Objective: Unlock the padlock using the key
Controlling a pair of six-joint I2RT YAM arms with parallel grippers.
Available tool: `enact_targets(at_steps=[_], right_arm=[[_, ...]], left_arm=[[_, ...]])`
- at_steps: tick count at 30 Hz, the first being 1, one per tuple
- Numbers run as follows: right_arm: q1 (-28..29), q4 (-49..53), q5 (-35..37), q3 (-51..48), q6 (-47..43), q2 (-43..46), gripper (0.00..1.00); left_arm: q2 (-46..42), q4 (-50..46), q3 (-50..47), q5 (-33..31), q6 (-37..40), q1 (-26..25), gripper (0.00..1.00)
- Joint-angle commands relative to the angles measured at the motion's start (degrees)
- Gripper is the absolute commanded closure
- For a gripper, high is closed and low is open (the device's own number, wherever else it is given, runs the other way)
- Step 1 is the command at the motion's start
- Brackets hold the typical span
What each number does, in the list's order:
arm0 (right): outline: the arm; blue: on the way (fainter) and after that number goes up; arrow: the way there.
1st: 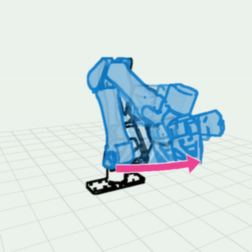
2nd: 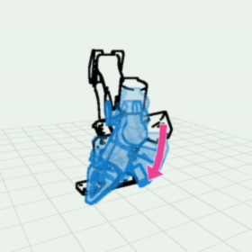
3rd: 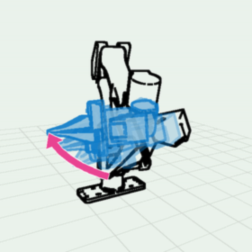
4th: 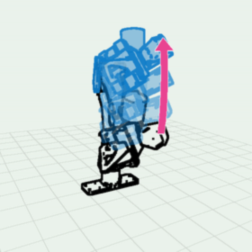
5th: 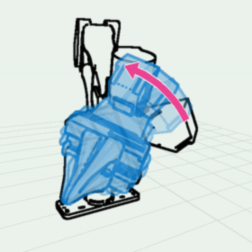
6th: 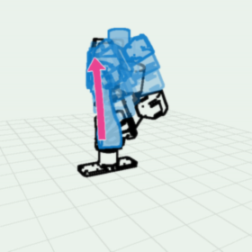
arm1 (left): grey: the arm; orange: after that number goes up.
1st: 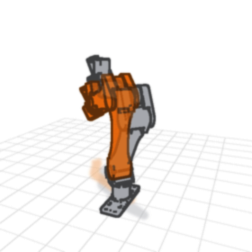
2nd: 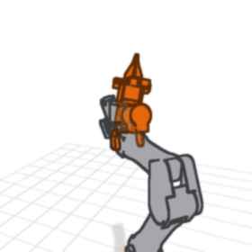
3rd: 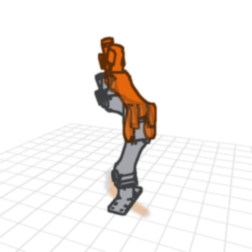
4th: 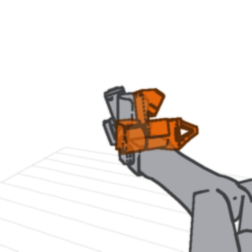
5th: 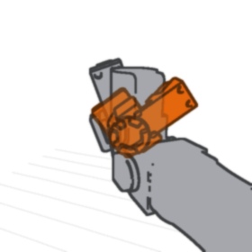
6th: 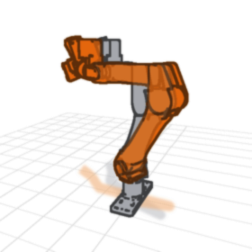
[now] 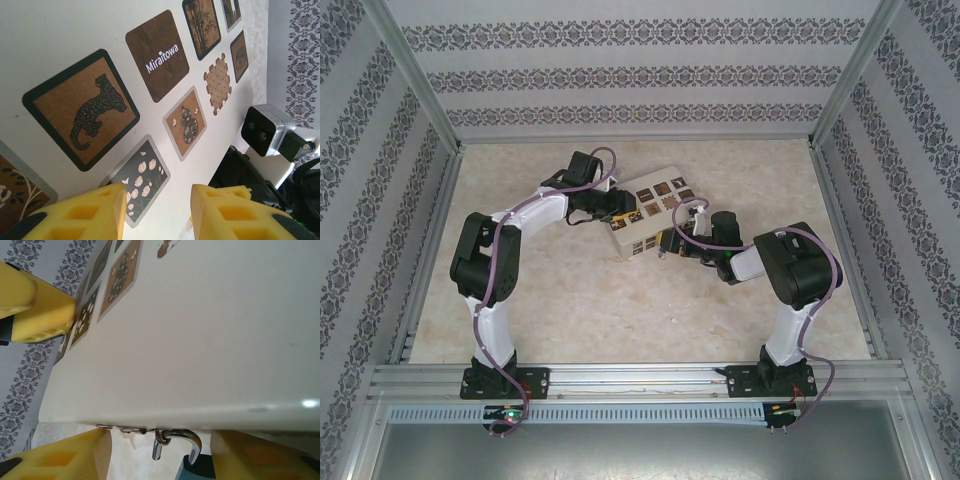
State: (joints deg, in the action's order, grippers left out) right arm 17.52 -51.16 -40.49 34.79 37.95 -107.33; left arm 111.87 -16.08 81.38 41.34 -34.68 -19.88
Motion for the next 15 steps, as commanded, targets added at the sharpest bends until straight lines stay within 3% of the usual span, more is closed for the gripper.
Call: enact_targets(at_steps=[1, 15], right_arm=[[1.2, -3.0, -2.9, 1.5, 0.3, -1.0, 0.47], [1.3, -3.8, -3.2, -0.4, -0.2, 0.2, 0.61]], left_arm=[[2.4, -2.0, -0.2, -0.6, 1.4, -0.6, 0.62], [2.5, -2.2, -0.1, -0.8, 1.5, -0.6, 0.62]])
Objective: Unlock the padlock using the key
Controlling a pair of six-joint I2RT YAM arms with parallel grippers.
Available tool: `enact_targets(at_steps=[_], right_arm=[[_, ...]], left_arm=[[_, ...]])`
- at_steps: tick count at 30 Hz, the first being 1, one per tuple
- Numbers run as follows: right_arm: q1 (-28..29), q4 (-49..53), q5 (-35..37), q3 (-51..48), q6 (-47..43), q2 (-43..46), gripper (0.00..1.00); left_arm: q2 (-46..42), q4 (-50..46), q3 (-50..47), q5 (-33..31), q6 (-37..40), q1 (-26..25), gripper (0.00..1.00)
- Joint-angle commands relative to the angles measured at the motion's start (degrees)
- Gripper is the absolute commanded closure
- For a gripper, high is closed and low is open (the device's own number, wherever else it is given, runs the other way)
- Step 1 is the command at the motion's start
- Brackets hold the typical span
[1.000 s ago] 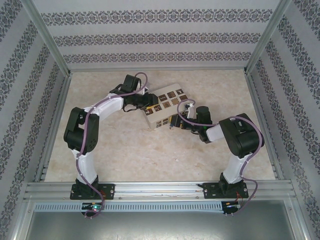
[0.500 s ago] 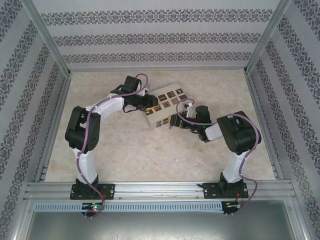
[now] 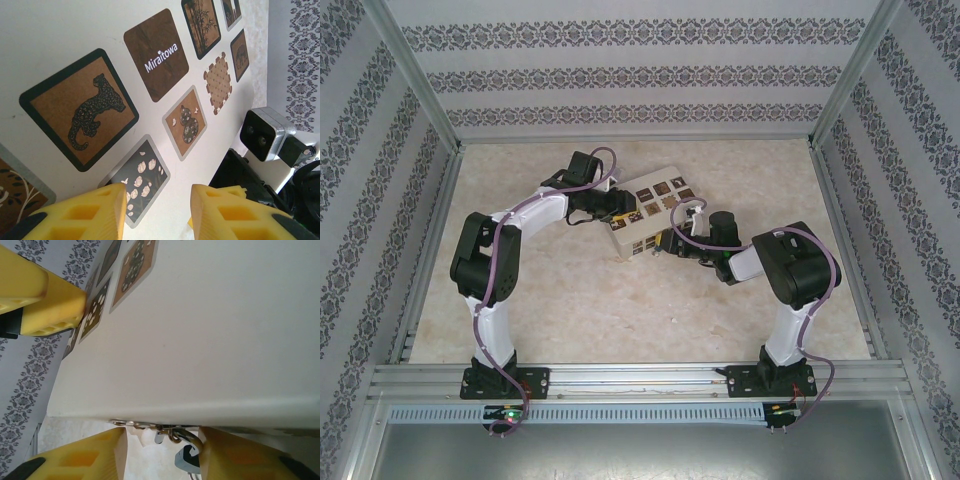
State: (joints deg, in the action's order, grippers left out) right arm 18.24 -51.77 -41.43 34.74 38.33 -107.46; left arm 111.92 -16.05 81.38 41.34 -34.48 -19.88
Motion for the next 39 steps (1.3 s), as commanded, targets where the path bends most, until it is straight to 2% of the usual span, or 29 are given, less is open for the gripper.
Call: enact_targets(at_steps=[1, 11, 22, 26, 39], right_arm=[[0.6, -3.1, -2.2, -0.5, -0.6, 0.4, 0.62], [0.5, -2.8, -1.7, -0.6, -0.7, 0.7, 0.75], [0.4, -1.9, -0.8, -1.3, -1.1, 1.1, 0.96], [0.2, -2.3, 0.0, -1.9, -0.9, 1.5, 1.0], [-1.4, -11.6, 4.6, -6.3, 6.3, 2.0, 1.0]], left_arm=[[2.4, -2.3, -0.1, -0.9, 1.3, -0.6, 0.62], [2.3, -2.8, 0.2, -1.0, 1.6, -0.5, 0.62], [2.3, -2.8, 0.1, -1.1, 1.6, -0.6, 0.62], [1.9, -2.8, -0.7, -1.4, 1.4, -0.5, 0.62], [0.1, -1.2, -5.3, -1.6, 0.4, -1.0, 0.62]])
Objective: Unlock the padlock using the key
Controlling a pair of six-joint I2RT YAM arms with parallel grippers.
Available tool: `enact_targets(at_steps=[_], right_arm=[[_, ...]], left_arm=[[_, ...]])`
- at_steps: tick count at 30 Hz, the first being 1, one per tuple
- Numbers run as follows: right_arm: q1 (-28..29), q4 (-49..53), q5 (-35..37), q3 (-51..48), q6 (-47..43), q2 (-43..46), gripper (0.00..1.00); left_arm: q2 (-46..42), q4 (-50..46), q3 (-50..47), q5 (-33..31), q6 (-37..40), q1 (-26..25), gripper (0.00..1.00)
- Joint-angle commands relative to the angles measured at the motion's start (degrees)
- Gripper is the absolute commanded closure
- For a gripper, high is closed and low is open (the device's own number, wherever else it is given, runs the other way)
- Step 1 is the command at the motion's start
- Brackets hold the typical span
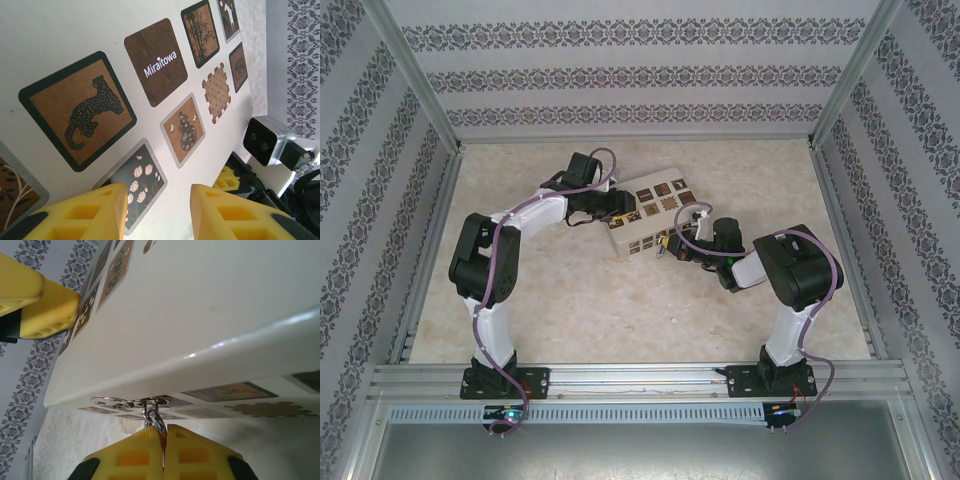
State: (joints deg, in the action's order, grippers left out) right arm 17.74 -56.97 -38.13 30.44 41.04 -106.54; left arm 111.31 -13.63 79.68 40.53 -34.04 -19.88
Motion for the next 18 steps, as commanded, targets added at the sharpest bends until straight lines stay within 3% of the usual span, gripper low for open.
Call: enact_targets(at_steps=[1, 18], right_arm=[[-0.9, -7.4, 1.7, -2.3, 4.4, 1.0, 1.0], [1.7, -14.3, 12.8, -5.3, 17.5, -0.7, 1.0]], left_arm=[[0.5, -3.5, -3.8, -0.7, -0.2, -1.2, 0.62], [-1.8, 0.8, -9.2, 0.0, -4.4, -4.0, 0.62]])
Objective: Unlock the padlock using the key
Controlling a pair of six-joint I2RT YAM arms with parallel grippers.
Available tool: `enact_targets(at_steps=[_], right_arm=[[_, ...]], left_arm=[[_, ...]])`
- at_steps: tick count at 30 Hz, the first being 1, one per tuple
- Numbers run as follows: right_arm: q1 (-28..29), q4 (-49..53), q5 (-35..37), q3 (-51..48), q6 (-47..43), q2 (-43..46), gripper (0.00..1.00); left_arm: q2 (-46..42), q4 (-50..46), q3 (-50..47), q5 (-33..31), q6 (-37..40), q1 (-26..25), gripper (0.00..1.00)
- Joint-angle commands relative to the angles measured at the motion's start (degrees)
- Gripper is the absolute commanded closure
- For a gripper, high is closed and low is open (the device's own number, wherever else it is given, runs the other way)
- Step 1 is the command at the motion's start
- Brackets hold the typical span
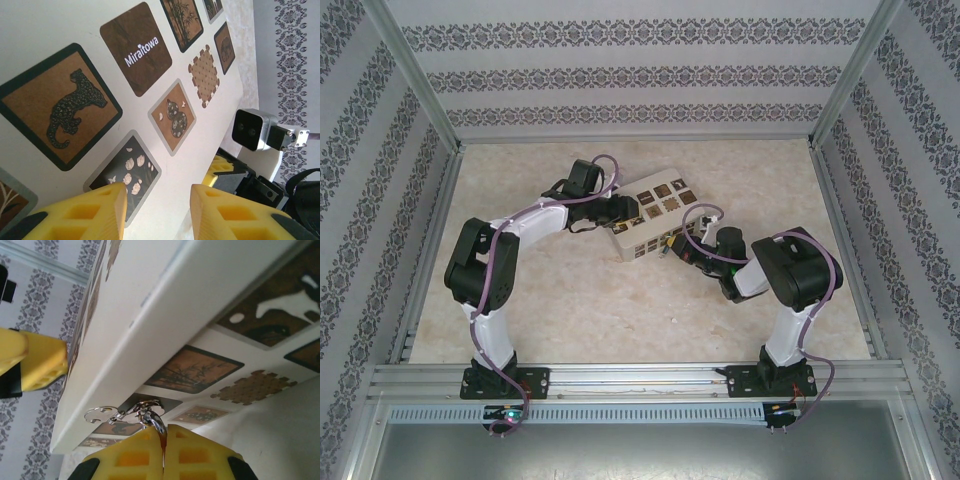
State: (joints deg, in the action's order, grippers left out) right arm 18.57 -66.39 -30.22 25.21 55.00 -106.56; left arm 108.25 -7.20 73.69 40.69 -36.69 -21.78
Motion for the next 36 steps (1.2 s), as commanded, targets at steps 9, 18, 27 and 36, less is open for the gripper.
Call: enact_targets(at_steps=[9, 18, 27, 36], right_arm=[[3.6, -7.3, 11.7, 0.9, 8.3, -1.8, 1.0], [5.1, -7.5, 16.3, 1.0, 10.5, -2.2, 1.0], [5.5, -7.9, 18.4, 1.6, 11.8, -2.8, 1.0], [5.4, -7.4, 19.2, 2.1, 12.0, -3.0, 1.0]], left_arm=[[1.0, -5.5, -4.2, -0.6, -1.4, -2.1, 0.62], [0.4, -4.7, -5.1, -0.7, -1.4, -2.2, 0.62], [-0.1, -4.3, -5.8, -0.7, -1.3, -2.1, 0.62], [-0.6, -4.2, -5.8, -0.5, -0.9, -2.1, 0.62]])
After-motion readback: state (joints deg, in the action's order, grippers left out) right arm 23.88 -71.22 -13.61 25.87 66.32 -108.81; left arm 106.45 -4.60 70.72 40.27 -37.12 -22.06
